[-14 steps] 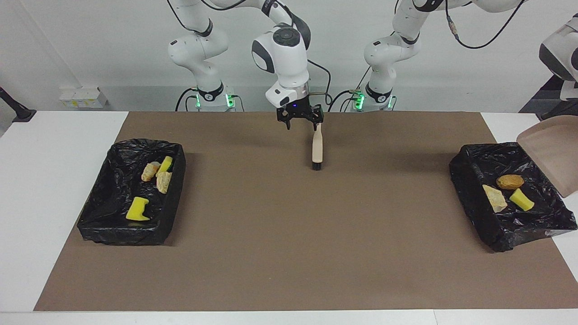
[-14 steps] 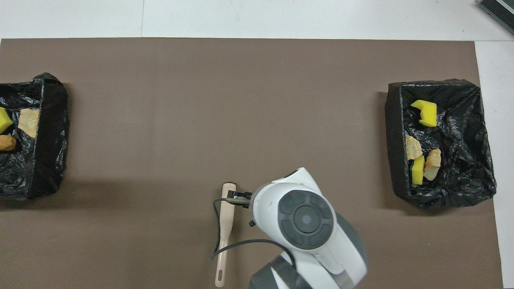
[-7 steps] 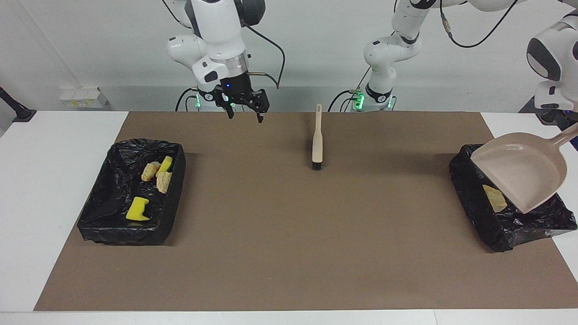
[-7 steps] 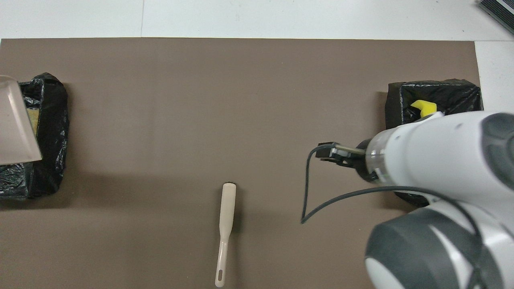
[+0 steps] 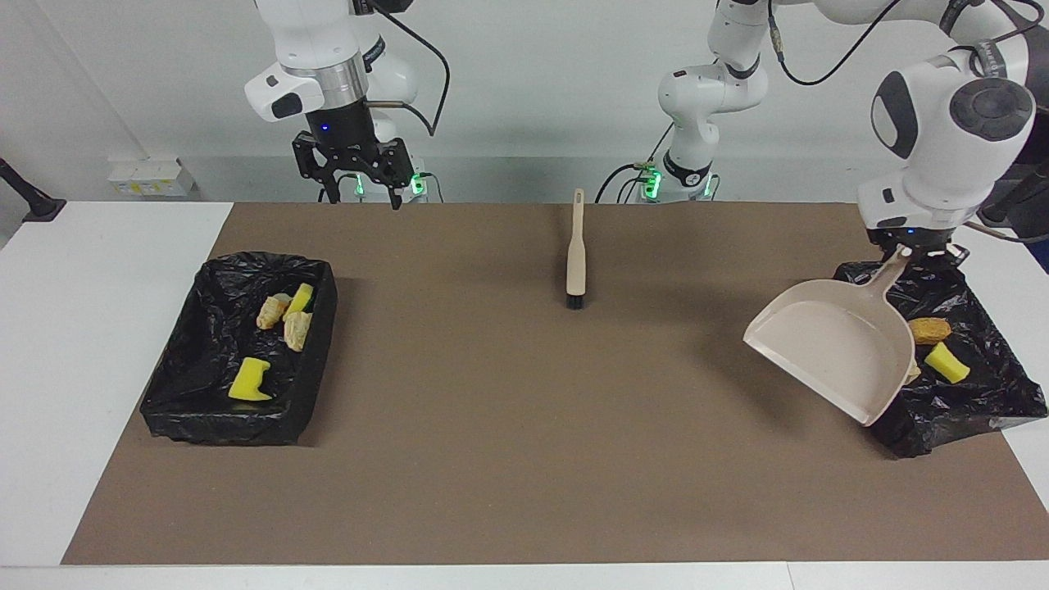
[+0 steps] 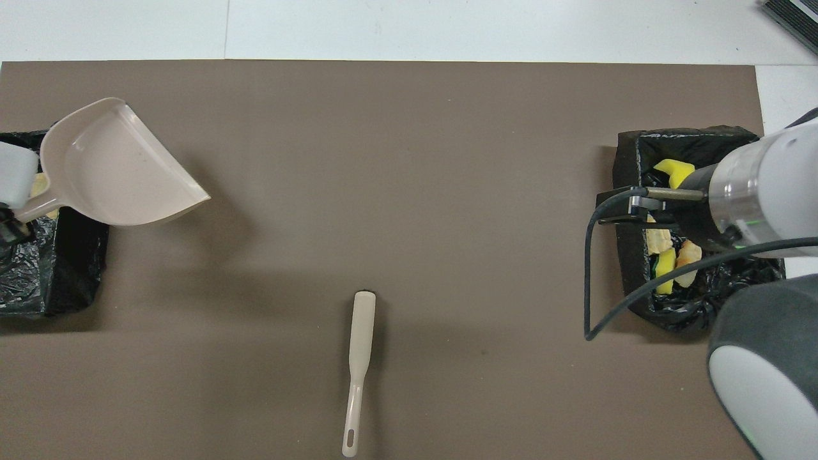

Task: Sweep and dump trash in bin
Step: 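Set the empty dustpan down mid-table with the left gripper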

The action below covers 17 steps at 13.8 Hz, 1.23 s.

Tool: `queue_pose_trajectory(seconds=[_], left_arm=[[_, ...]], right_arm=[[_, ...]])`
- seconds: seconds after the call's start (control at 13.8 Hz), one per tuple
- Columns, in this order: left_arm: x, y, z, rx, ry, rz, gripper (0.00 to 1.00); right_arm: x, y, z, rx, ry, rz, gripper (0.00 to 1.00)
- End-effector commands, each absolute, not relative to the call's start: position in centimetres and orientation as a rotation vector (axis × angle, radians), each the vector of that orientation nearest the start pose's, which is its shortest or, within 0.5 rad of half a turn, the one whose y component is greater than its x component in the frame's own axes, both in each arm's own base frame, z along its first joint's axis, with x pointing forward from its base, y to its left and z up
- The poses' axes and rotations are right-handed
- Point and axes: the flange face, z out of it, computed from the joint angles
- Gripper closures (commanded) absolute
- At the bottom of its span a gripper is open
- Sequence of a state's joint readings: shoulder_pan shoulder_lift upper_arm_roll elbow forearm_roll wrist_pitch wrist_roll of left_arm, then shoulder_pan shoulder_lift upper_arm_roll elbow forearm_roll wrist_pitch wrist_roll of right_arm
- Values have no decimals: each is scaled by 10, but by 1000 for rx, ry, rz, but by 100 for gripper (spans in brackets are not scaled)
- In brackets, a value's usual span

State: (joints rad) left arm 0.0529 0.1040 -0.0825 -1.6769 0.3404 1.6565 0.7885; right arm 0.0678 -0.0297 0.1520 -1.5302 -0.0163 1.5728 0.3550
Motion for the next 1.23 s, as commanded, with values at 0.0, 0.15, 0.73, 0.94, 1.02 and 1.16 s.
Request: queue_pose_trajectory(seconds=[0.0,0.15,0.73,0.94,1.02,1.16], left_arm=[[580,-36,505,-2705,1076,210,100],[593,-87,476,-2810,953,130,100],[578,-289,390,-3091,542,-78,100],[546,-365,366,-3166,358,-101,100],[537,-378,362,-3167,331,-83,100],[537,-374,362,-3167,245,-59,94]], right_arm=[[552,99,674,-3213,66,-126,0],[551,95,672,-3231,2,-90,0],[545,57,657,-3121,149,-11,0],[542,55,656,-3132,151,-18,0],[540,55,653,-3137,159,-31,0],[534,56,649,-3140,164,-44,0]])
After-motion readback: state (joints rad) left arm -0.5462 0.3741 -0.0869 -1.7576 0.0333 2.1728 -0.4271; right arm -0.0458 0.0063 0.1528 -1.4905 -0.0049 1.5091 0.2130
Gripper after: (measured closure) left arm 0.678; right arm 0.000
